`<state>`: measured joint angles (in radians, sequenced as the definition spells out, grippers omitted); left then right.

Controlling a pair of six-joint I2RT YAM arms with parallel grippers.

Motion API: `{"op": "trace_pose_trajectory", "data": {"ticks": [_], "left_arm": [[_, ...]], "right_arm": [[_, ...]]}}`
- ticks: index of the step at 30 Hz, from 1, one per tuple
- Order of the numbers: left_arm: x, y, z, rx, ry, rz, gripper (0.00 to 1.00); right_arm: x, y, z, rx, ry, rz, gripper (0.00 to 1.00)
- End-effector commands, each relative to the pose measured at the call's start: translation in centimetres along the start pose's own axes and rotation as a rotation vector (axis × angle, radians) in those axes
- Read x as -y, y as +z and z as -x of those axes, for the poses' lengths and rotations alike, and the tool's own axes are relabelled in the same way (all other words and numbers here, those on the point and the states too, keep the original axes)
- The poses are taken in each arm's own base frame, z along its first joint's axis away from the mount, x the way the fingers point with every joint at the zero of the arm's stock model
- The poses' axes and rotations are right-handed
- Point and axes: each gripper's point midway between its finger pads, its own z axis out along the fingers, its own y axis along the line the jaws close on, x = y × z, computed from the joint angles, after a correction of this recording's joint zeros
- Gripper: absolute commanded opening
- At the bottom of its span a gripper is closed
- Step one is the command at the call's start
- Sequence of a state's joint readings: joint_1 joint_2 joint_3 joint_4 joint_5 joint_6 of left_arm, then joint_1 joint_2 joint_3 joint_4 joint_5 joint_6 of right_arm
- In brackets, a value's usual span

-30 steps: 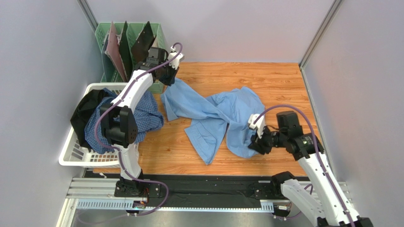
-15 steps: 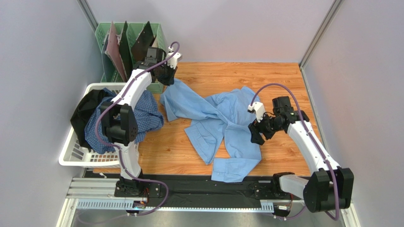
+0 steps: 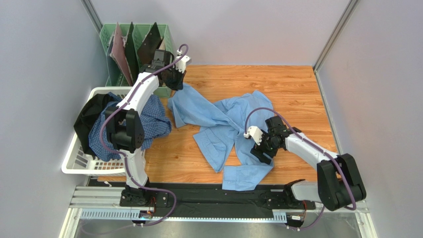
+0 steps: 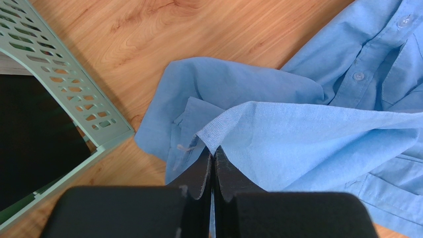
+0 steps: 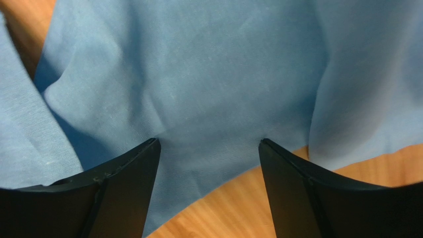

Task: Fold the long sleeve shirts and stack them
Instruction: Flatten the shirt out

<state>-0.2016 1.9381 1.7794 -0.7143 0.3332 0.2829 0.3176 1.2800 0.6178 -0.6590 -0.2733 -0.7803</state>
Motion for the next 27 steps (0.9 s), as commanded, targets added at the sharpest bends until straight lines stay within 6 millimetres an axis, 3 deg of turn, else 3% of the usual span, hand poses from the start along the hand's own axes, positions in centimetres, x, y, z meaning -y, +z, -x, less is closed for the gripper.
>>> {"op": "trace_pose_trajectory", "data": {"ticks": [1,2,4,7,9,11,12,14,15,18,19,23,25,27], "left_arm": [[-0.3,-0.6,1.1,0.026,0.024,-0.003,0.00],[-0.2,-0.6,1.1,0.025,0.024,-0.005,0.00],[-0.2,-0.6,1.1,0.026,0.022,-0.007,0.00],[0.0,-0.8,1.4,0.037,0.017,-0.020,0.00],[0.5,-1.4,2.1,0.057,0.032,-0.043,0.00],[0.8,-2.5,3.0,0.085,0.047,-0.044,0.00],[0.9,-3.0,3.5,0.098,0.058,-0.047,0.00],[1.4,-4.7,5.2,0.146,0.090,-0.052,0.00],[1.8,-5.4,5.9,0.169,0.104,-0.068,0.00],[2.4,-8.2,8.6,0.253,0.138,-0.060,0.00],[2.4,-8.9,9.4,0.275,0.151,-0.051,0.00],[3.4,-13.1,12.8,0.390,0.217,-0.031,0.00],[4.4,-14.7,14.1,0.442,0.237,-0.044,0.00],[6.5,-17.7,15.8,0.519,0.285,-0.056,0.00]], "right_arm": [[3.6,1.6,-0.2,-0.040,-0.084,-0.134,0.80],[3.5,1.5,0.0,-0.041,-0.087,-0.123,0.78],[3.2,1.8,0.0,-0.058,-0.100,-0.100,0.56],[2.2,2.0,0.0,-0.094,-0.117,-0.041,0.05],[3.0,0.9,1.1,-0.074,-0.069,-0.054,0.00],[4.9,-1.8,2.6,0.002,0.017,-0.110,0.00],[7.2,-4.5,5.2,0.085,0.032,-0.181,0.00],[10.3,-9.8,7.3,0.229,0.101,-0.295,0.00],[12.5,-14.4,10.0,0.333,0.127,-0.386,0.00],[15.5,-22.4,12.3,0.503,0.227,-0.535,0.00],[17.0,-26.8,13.2,0.573,0.247,-0.624,0.00],[19.2,-36.2,13.7,0.756,0.350,-0.828,0.00],[18.8,-39.9,13.6,0.834,0.384,-0.921,0.00],[18.7,-44.3,13.0,0.904,0.407,-1.069,0.00]]}}
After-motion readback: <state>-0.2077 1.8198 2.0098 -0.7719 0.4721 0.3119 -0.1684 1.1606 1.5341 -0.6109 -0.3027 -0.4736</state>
